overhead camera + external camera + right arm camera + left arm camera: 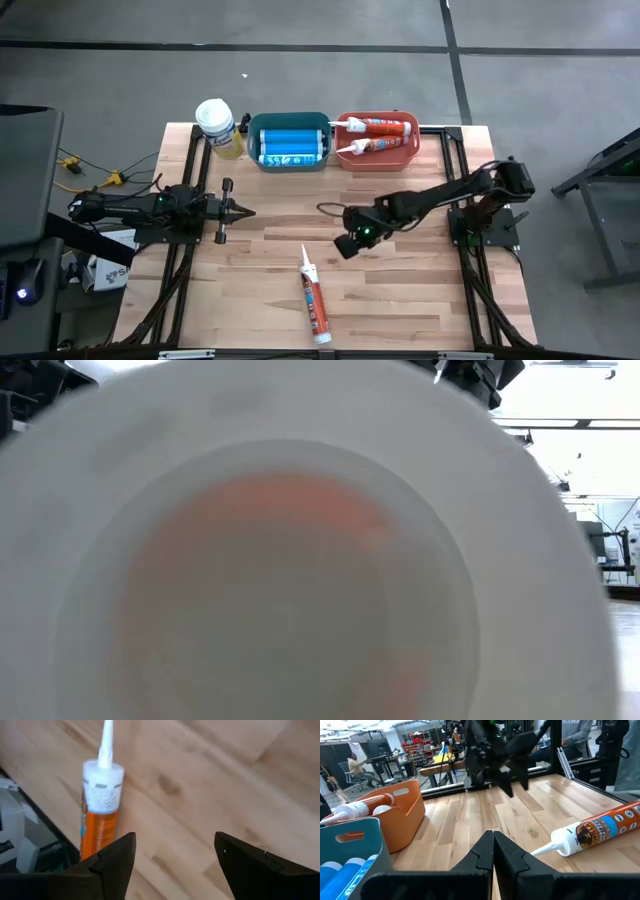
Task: Pick & place silicon tubes, Sealant and Lysol wipes
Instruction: Put the orange sealant into the orange bin
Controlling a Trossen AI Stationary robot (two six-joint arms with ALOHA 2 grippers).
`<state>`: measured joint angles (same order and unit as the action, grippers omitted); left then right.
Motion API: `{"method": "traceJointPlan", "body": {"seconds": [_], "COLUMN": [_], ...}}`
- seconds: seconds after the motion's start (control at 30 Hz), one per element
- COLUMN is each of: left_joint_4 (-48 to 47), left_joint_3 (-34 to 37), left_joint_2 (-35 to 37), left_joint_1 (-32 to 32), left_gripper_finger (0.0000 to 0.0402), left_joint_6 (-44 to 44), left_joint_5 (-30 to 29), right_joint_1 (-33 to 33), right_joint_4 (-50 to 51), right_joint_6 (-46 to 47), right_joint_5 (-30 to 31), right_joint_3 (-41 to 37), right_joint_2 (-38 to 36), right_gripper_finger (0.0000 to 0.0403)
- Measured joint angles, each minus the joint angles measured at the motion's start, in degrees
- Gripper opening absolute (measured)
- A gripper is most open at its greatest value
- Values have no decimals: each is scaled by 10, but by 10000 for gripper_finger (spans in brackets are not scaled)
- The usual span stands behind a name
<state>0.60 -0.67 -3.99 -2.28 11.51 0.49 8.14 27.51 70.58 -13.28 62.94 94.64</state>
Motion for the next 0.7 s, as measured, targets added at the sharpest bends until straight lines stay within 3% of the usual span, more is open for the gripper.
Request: {"method": "traceJointPlan", "body": {"seconds": [0.3, 0.7], "left_joint_4": [0, 0], "left_joint_3": [0, 0], "left_joint_2": [0, 0], "left_joint_1": [0, 0], "left_gripper_finger": [0, 0], "left_joint_6": [0, 0], "left_joint_5": [0, 0], "right_joint_1": [54, 78], "right_joint_4": [-37, 227], "right_joint_6": [83, 75], "right_joint_5": [-3, 63], "right_joint_3": [42, 361], "right_joint_2": [69, 230], "right_gripper_finger": [266, 266]}}
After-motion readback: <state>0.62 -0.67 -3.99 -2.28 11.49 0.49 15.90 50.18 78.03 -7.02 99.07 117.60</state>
